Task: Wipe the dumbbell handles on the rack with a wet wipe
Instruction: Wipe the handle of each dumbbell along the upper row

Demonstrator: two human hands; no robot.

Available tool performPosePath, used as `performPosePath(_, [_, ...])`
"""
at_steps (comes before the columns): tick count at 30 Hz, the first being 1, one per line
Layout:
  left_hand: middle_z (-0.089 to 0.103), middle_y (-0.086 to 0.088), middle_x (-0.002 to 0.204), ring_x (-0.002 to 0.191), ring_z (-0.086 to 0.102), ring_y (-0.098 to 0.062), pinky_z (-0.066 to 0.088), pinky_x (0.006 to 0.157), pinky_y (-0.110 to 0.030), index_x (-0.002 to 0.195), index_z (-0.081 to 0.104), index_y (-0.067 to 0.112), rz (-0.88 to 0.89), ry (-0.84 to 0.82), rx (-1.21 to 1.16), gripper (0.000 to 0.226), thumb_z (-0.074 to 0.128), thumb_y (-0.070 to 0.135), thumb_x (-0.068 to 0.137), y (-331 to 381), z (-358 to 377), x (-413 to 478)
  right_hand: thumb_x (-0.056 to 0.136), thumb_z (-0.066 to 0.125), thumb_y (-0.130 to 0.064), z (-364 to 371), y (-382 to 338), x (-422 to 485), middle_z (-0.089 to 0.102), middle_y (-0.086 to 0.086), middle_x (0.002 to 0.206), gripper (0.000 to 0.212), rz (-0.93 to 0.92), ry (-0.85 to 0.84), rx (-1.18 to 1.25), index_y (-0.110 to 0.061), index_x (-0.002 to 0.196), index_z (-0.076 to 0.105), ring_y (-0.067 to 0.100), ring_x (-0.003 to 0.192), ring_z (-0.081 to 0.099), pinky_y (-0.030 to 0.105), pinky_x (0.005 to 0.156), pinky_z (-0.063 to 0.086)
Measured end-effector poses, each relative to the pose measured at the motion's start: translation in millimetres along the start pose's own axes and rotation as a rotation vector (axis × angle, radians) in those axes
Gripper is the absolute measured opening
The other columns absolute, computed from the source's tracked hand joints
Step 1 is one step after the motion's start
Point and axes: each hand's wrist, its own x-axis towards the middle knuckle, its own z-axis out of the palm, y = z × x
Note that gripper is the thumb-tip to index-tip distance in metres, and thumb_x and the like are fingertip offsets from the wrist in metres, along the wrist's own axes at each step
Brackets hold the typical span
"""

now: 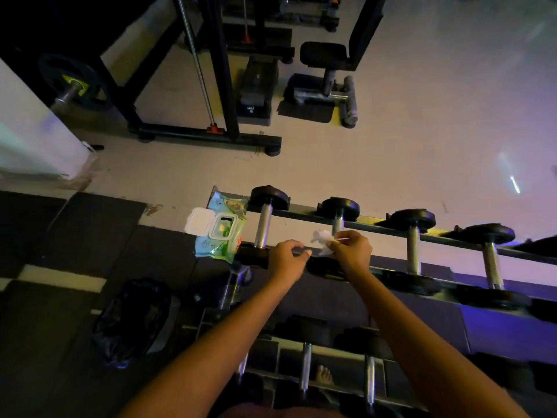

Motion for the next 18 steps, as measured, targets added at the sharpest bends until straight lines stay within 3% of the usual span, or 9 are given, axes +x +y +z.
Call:
performPosePath(4, [0.070, -0.009, 0.109, 0.105, 0.064, -0.022, 0.047, 0.087, -0.026, 0.112, 0.069, 0.006, -0.036, -0.023, 0.064, 0.032, 0.071, 0.023, 0.085, 19, 46, -13, 0.080, 0.077, -0.011, -47, 9, 12, 0.066, 0.007, 0.090, 0.021, -0.041, 0.008, -0.041, -0.015, 0.091, 0.060, 0.021, 0.078, 0.067, 0.036, 0.069, 0.060])
performPosePath(7, [0.068, -0.009, 0.114, 0.107, 0.062, -0.021, 0.044, 0.085, -0.023, 0.117, 0.067, 0.007, -0.074, -0.054, 0.119, 0.033, 0.068, 0.022, 0.088, 22, 66, -23, 0.081, 0.074, -0.006, -63, 21, 17, 0.069, 0.008, 0.092, 0.014, -0.078, -0.054, -0.110, -0.013, 0.090, 0.065, 0.020, 0.082, 0.066, 0.034, 0.074, 0.059])
performPosePath(12, [0.065, -0.010, 0.123, 0.113, 0.060, -0.023, 0.044, 0.092, -0.026, 0.125, 0.063, 0.007, -0.084, -0.067, 0.156, 0.040, 0.068, 0.021, 0.088, 11, 70, -23, 0.084, 0.069, -0.003, -62, 32, 17, 0.069, 0.009, 0.097, 0.013, -0.133, -0.150, -0.203, -0.007, 0.096, 0.069, 0.015, 0.084, 0.061, 0.013, 0.062, 0.043])
performPosePath(18, [0.057, -0.009, 0.135, 0.124, 0.052, -0.022, 0.037, 0.095, -0.021, 0.138, 0.051, 0.013, -0.009, -0.162, 0.246, 0.047, 0.060, 0.024, 0.094, -1, 66, -7, 0.088, 0.067, -0.007, -47, 37, 26, 0.068, 0.011, 0.105, 0.015, -0.134, -0.187, -0.264, -0.009, 0.103, 0.067, 0.018, 0.091, 0.063, 0.012, 0.063, 0.045])
